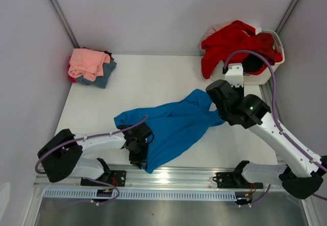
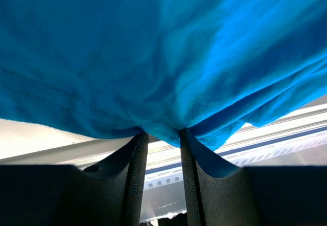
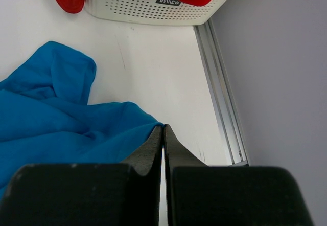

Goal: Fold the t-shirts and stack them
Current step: Flatten out the tshirt

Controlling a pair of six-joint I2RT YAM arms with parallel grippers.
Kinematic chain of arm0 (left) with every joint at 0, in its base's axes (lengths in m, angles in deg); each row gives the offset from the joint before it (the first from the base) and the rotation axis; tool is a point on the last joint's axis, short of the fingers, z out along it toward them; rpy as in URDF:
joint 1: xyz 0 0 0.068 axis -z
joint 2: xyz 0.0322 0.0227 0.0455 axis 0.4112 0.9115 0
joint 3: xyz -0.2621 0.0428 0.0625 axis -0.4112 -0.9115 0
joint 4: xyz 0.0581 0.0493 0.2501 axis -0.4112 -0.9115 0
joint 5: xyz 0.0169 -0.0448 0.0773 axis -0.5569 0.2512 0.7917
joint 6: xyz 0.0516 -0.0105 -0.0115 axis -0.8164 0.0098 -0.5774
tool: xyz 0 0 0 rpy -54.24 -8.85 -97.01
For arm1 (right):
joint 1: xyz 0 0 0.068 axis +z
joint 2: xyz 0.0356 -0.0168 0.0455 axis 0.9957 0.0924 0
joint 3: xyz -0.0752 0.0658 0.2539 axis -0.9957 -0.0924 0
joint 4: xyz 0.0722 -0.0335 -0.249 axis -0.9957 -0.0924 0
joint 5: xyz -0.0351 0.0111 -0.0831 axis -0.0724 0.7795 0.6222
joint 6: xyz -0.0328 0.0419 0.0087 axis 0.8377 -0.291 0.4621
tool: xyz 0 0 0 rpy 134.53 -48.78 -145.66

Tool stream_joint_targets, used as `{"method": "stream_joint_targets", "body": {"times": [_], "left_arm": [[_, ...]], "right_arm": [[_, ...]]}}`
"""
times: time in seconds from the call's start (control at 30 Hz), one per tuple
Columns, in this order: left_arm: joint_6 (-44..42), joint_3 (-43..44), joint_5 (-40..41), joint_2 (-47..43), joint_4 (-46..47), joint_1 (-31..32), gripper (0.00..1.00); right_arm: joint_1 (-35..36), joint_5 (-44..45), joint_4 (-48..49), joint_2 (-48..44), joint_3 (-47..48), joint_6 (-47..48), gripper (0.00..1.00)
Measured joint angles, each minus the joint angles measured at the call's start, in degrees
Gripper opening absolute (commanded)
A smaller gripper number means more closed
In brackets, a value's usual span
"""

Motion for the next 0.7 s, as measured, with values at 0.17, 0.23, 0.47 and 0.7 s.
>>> {"method": "stream_joint_targets", "body": {"times": [0.17, 0.23, 0.47, 0.7], "left_arm": [[-0.22, 1.29, 0.59, 1.64, -1.42, 0.00, 0.08], [-0.96, 1.90, 0.76, 2.84, -1.86, 0.00, 0.00], [-2.03, 5.09, 0.59, 7.26, -4.33, 0.00, 0.00], [-2.16, 5.81, 2.64, 5.97, -5.77, 0.44, 0.01]], "right_arm": [[0.28, 0.02, -0.13, 0.46, 0.39, -0.02, 0.00], [0.48, 0.07, -0.20, 0.63, 0.39, 0.00, 0.00], [0.92, 0.55, -0.24, 0.94, 0.50, 0.00, 0.00], [1.03, 1.27, -0.33, 0.96, 0.61, 0.04, 0.00]]}}
